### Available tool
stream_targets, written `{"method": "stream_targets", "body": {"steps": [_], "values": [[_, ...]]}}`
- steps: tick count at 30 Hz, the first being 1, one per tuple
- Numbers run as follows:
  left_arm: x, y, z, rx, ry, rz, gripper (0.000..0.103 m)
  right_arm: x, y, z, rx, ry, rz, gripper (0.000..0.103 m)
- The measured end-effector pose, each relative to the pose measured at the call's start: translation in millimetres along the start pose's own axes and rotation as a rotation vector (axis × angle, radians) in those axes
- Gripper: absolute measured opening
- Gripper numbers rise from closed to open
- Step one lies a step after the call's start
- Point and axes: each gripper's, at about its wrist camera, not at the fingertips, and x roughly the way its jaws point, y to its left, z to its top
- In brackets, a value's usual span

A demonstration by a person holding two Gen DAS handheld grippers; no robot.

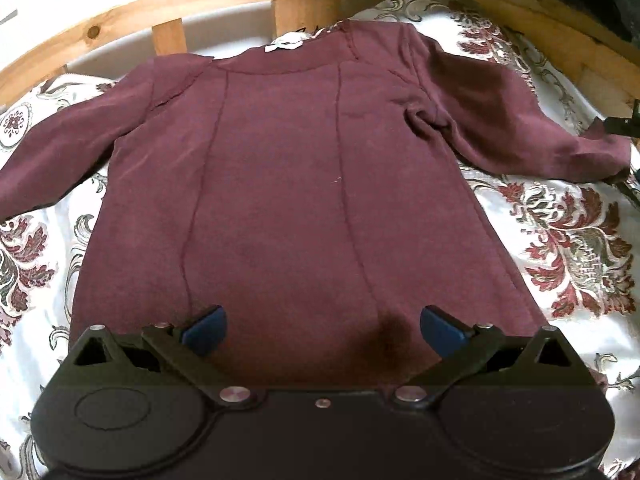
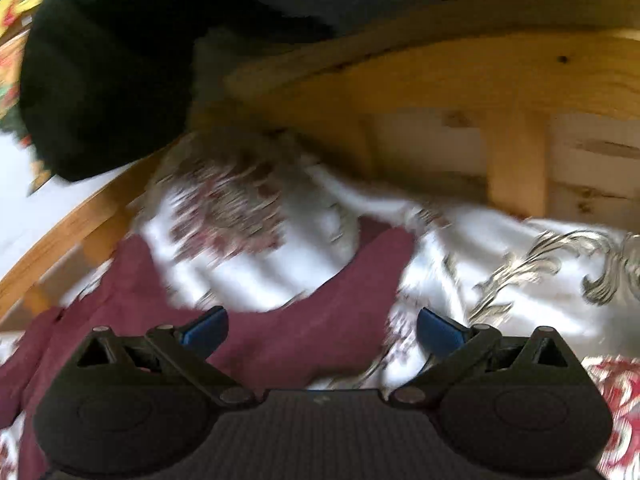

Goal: Fold small clothes
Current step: 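Reach the right gripper to the sleeve cuff and close on it, then carry the held sleeve across the shirt body and open the right gripper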

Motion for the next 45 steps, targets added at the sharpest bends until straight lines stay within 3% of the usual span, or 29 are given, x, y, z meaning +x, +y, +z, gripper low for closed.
{"method": "stream_targets", "body": {"steps": [5, 7, 12, 20, 27, 29, 37, 41, 45], "values": [[1.3, 14.0, 4.4, -0.073, 0.028, 0.022, 0.102, 11.7, -11.3, -3.3, 0.095, -0.009, -0.039, 0.061], [-1.0, 20.5, 7.0, -0.12, 0.049, 0.029, 0.102, 11.1, -6.3, -1.5, 0.098, -0.018, -0.047, 0.036], [-12.3, 31.2, 8.4, -0.153, 0.037, 0.057, 0.102, -2.1, 20.1, -0.7, -0.009, -0.102, -0.054, 0.017], [-38.9, 52.1, 16.8, -0.196, 0.011, 0.16, 0.102, -33.9, 66.5, -1.6, -0.108, -0.208, 0.009, 0.011], [-71.1, 97.8, 19.3, -0.409, -0.073, 0.146, 0.102, -83.4, 147.8, -24.0, -0.271, -0.309, 0.216, 0.011], [-77.4, 107.8, 18.4, -0.451, -0.105, 0.18, 0.102, -91.3, 177.6, -38.8, -0.347, -0.313, 0.287, 0.011], [-94.3, 133.1, 16.4, -0.56, -0.223, 0.269, 0.102, -100.0, 274.0, -119.8, -0.639, -0.219, 0.491, 0.011], [-96.5, 140.9, 13.5, -0.605, -0.256, 0.309, 0.102, -102.3, 291.2, -161.6, -0.763, -0.144, 0.536, 0.011], [-90.5, 144.9, 11.9, -0.625, -0.24, 0.303, 0.102, -98.3, 288.2, -196.9, -0.869, -0.046, 0.545, 0.011]]}}
